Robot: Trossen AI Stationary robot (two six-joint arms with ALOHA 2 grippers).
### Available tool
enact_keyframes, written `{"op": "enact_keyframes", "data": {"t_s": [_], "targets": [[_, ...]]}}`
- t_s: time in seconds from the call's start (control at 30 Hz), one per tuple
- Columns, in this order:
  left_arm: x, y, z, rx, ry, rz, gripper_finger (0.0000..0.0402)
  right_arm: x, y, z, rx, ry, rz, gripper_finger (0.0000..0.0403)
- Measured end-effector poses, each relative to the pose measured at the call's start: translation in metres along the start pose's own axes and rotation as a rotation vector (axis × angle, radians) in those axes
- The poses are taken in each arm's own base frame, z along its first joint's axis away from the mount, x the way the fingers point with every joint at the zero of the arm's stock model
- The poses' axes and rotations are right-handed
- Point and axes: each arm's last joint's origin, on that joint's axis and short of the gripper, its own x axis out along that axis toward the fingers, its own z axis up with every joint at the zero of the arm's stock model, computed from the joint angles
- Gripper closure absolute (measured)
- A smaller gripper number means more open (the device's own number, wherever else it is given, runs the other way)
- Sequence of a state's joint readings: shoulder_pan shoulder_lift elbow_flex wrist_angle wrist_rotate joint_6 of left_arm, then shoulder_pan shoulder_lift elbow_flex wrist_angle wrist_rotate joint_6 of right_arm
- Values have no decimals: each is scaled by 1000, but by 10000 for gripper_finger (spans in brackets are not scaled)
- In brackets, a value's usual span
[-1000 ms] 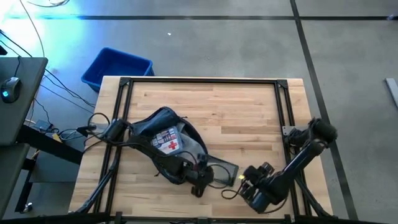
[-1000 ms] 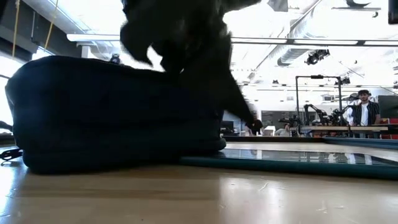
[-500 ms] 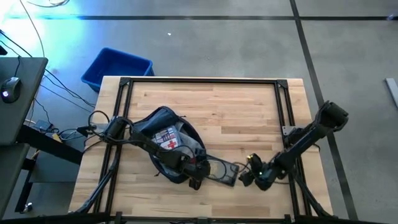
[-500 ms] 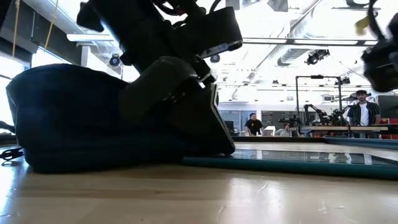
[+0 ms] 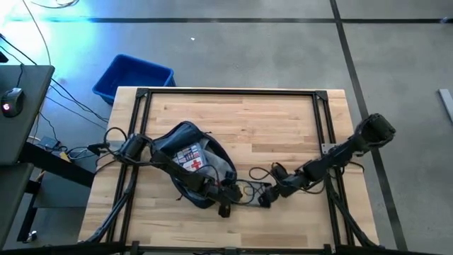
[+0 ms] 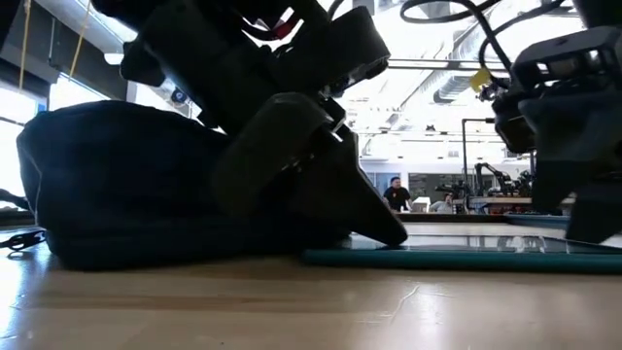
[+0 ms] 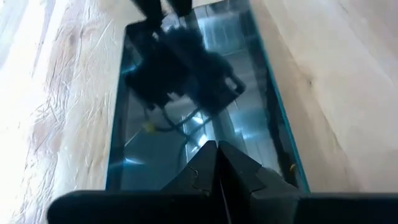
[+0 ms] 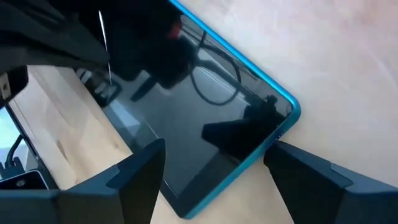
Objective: Unpack backpack
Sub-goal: Put the blue tablet into the black backpack
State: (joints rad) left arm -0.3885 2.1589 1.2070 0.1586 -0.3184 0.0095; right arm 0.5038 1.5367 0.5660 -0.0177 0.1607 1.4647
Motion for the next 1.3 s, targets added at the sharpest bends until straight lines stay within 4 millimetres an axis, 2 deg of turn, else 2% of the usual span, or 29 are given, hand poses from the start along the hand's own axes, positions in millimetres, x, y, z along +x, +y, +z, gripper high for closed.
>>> {"op": "enact_keyframes", "data": {"t_s": [0.43,0.53,0.67,0.73,0.8,0.87,1.03,1.3], "targets": [[6,4,1,16,-46,39,402,2,6,5,-83,-56,76,135],[-12,2,9,53,-21,45,402,2,4,5,-57,-60,75,135],[-49,-7,19,85,48,-13,402,3,-1,4,-36,-56,75,135],[-64,-10,19,74,102,-30,402,3,-1,4,-31,-50,77,135],[-71,-14,14,70,171,-35,402,3,-1,4,-30,-42,83,135],[-72,-17,3,62,263,-39,402,3,0,4,-26,-40,95,135],[-62,-18,-11,57,354,24,402,6,2,6,-10,-34,122,135],[-48,-20,-6,77,236,49,402,18,1,13,14,-32,147,135]]}}
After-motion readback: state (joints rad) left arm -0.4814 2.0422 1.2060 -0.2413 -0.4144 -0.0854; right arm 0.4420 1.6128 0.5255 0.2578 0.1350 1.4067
